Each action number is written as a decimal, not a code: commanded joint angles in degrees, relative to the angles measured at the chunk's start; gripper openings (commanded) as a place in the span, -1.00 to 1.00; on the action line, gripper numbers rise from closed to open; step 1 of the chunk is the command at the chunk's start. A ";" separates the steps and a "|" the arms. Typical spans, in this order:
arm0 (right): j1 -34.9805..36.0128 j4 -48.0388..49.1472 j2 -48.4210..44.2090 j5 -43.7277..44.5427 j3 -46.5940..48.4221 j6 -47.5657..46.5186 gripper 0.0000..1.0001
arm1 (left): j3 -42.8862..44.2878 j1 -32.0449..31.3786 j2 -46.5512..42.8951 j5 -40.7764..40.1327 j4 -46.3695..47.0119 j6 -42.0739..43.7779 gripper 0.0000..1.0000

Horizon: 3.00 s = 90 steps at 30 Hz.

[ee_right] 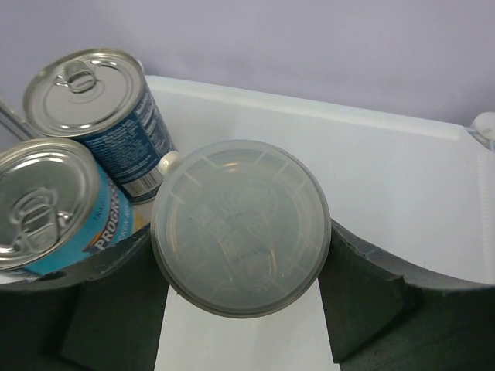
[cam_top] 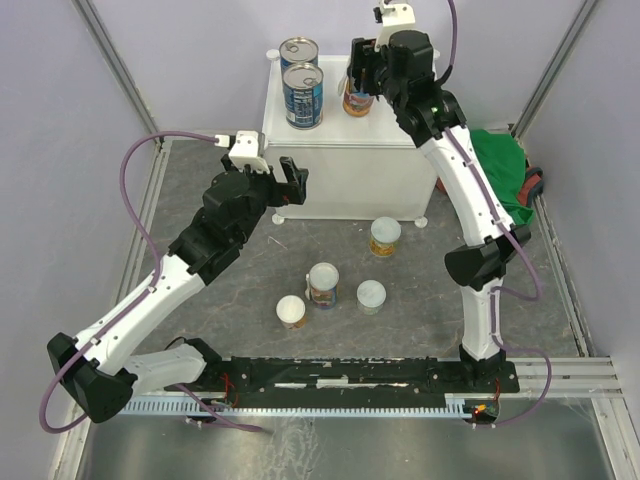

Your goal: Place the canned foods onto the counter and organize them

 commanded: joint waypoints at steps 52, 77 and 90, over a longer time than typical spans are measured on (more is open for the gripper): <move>-4.07 33.13 19.77 -2.19 9.63 -11.87 -0.30 | 0.07 -0.35 3.78 0.66 6.25 1.78 0.99; -2.86 36.44 4.52 -2.11 -10.41 -8.28 0.98 | 0.98 -0.35 1.04 -0.15 3.99 2.13 0.99; 3.38 39.01 -13.17 2.58 -32.85 -10.41 0.98 | 1.28 -0.35 -1.12 -1.39 -2.37 1.88 0.99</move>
